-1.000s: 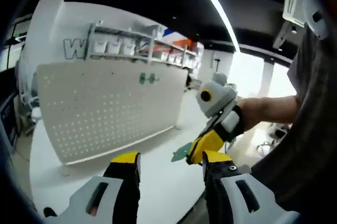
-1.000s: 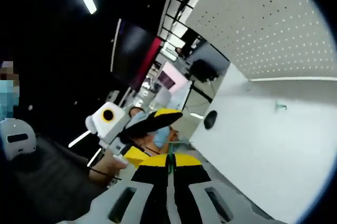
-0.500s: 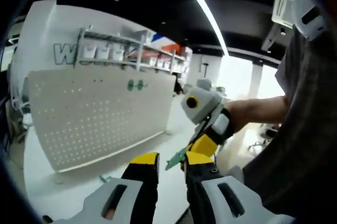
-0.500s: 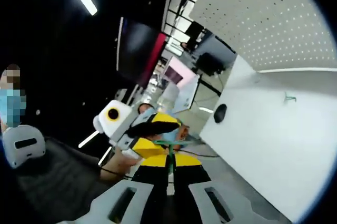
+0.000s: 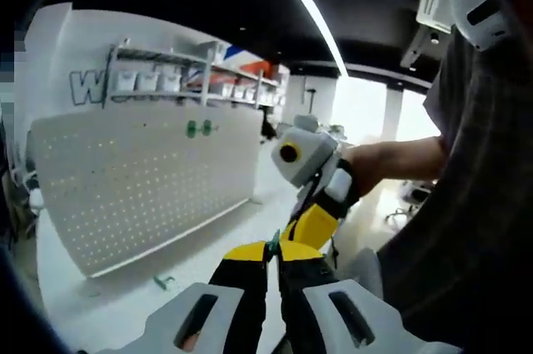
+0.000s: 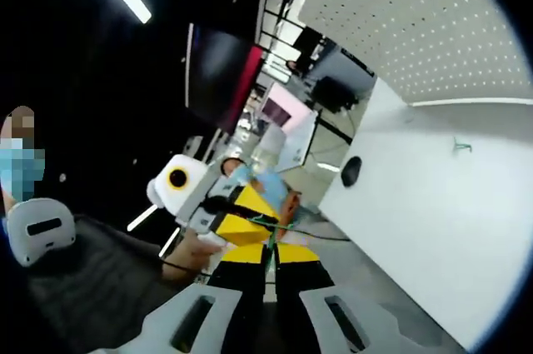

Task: Insert the hook assembly into the mounting plate slot until the hook locks in place.

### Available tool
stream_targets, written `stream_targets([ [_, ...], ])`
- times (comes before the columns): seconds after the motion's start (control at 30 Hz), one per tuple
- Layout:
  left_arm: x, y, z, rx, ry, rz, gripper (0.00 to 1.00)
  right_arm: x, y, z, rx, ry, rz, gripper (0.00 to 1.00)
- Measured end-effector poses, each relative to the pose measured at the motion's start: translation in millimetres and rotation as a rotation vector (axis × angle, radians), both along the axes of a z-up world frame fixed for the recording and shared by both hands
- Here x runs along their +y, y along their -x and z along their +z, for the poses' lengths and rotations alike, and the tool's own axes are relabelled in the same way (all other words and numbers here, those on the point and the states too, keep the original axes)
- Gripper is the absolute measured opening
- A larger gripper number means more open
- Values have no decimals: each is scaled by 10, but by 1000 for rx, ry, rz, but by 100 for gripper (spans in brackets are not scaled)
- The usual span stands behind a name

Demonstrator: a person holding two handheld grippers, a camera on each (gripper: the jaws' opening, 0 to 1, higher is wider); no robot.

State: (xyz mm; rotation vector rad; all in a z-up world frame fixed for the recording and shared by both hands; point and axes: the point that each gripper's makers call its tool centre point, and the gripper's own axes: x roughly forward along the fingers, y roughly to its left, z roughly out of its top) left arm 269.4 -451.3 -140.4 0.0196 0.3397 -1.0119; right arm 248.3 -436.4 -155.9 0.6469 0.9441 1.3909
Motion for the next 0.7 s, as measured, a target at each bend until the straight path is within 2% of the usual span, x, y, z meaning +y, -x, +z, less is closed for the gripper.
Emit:
stream_targets([
  [0.17,14,-4,-27,-12,-31,5,3,4,-13,-29,-12,15,-3,1],
  [0.27,27,-15,-52,-14,-50,12,3,20,-58,-48,-76,31,-19,2],
  [0.4,64,-47,-44,-19,-60,26,3,29,-76,-28,-116,36,-36,3],
  [0.63,168,-150,-84,-4,-84,84,3,-65,-219,-36,-338,141,-55,5],
  [0.67,200,-181,-97,5,-88,105,3,-80,-239,-25,-388,160,-59,5],
  [0.7,223,-200,-108,7,-95,118,3,-96,-294,9,-478,179,-77,5],
])
